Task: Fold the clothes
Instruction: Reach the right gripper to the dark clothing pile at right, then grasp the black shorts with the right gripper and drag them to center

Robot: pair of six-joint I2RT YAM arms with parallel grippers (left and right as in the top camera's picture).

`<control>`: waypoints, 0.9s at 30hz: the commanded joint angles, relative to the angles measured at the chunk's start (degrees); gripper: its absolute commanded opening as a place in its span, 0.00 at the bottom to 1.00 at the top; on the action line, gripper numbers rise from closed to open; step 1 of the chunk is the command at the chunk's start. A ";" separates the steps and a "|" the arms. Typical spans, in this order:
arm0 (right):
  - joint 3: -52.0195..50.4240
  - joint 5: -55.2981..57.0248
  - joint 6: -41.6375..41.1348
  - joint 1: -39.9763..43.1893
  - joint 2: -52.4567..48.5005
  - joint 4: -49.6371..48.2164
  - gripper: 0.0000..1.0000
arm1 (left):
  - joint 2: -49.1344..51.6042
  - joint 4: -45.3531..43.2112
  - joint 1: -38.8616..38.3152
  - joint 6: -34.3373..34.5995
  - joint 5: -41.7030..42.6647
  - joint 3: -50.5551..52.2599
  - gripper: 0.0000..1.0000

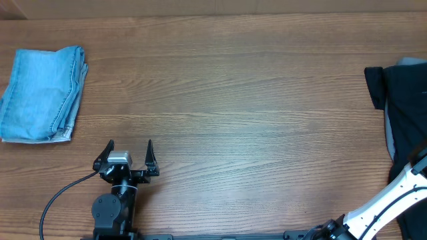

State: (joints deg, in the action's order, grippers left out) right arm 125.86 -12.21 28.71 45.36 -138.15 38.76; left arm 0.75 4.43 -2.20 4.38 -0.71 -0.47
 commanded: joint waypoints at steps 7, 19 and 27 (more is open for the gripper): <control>2.16 -1.05 -5.22 -0.39 16.55 3.02 0.04 | -0.48 -0.11 0.39 0.79 -0.33 0.15 1.00; 2.16 -3.26 -10.82 -4.81 31.47 13.33 0.04 | -0.48 -0.11 0.39 0.79 -0.33 0.15 1.00; 2.16 -3.34 -17.09 -18.47 34.01 17.92 0.04 | -0.48 -0.11 0.39 0.79 -0.33 0.15 1.00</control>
State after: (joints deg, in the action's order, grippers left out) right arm 126.06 -14.13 17.39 32.88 -105.78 57.06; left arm 0.75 4.43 -2.20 4.38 -0.71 -0.47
